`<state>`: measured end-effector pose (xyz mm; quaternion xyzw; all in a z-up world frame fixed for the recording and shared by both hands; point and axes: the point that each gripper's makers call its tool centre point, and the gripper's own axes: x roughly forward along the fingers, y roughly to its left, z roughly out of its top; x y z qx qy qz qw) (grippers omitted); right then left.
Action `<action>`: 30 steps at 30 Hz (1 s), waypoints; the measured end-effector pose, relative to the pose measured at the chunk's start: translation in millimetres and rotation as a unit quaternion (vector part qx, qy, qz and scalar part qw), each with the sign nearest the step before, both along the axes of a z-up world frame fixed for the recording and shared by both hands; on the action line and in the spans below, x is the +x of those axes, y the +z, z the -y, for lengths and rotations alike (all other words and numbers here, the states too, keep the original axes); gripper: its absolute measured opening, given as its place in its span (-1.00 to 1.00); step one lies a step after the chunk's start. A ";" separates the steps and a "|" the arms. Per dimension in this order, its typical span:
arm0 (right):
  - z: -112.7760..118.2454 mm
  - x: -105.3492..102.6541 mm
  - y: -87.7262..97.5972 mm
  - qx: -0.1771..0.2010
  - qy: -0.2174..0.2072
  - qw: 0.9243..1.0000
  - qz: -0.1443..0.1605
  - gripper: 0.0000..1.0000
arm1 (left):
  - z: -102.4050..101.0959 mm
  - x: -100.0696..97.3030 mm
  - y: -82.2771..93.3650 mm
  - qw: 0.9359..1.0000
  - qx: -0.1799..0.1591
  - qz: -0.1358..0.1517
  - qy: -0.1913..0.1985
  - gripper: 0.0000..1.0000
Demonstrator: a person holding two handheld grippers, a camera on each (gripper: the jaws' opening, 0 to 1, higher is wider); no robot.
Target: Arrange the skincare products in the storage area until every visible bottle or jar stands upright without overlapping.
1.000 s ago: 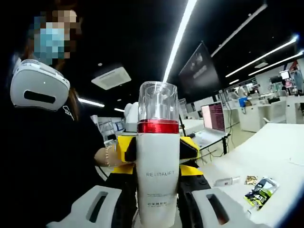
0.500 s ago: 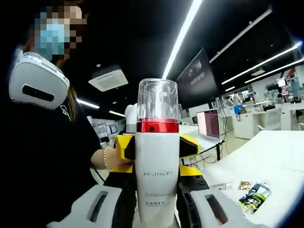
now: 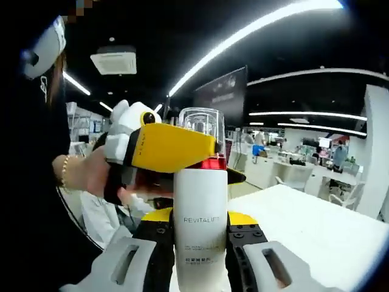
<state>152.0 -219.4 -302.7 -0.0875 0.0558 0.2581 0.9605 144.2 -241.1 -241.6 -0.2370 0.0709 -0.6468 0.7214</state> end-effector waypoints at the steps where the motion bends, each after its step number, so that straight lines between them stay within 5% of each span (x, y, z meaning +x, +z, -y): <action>1: 2.2 2.1 -0.9 -0.025 -0.016 1.000 0.006 -0.56 | -2.2 6.2 -1.5 0.999 -0.007 -0.027 0.020 -0.32; 3: -0.4 0.9 -0.1 -0.044 -0.032 0.998 0.013 -0.56 | -3.2 9.5 -11.2 0.999 0.026 -0.026 0.039 -0.38; 4: 2.9 2.5 0.1 -0.049 -0.047 0.998 0.016 -0.56 | -2.9 9.8 -13.9 0.997 0.047 0.003 0.056 -0.38; 7: 2.4 5.2 1.6 -0.059 -0.066 0.996 0.027 -0.56 | 2.0 5.8 -8.4 0.995 0.051 0.034 0.084 -0.23; 14: 13.7 6.6 3.8 -0.051 -0.113 0.992 0.032 -0.56 | 4.9 16.9 -29.4 0.989 0.083 -0.007 0.125 -0.45; 18: 15.7 4.5 2.6 -0.057 -0.122 0.990 0.032 -0.56 | 8.2 16.2 -33.7 0.986 0.098 0.003 0.135 -0.43; 30: 16.1 -5.1 2.1 -0.028 -0.115 0.993 0.016 -0.53 | 10.7 0.7 -29.5 0.994 0.101 0.010 0.051 -0.51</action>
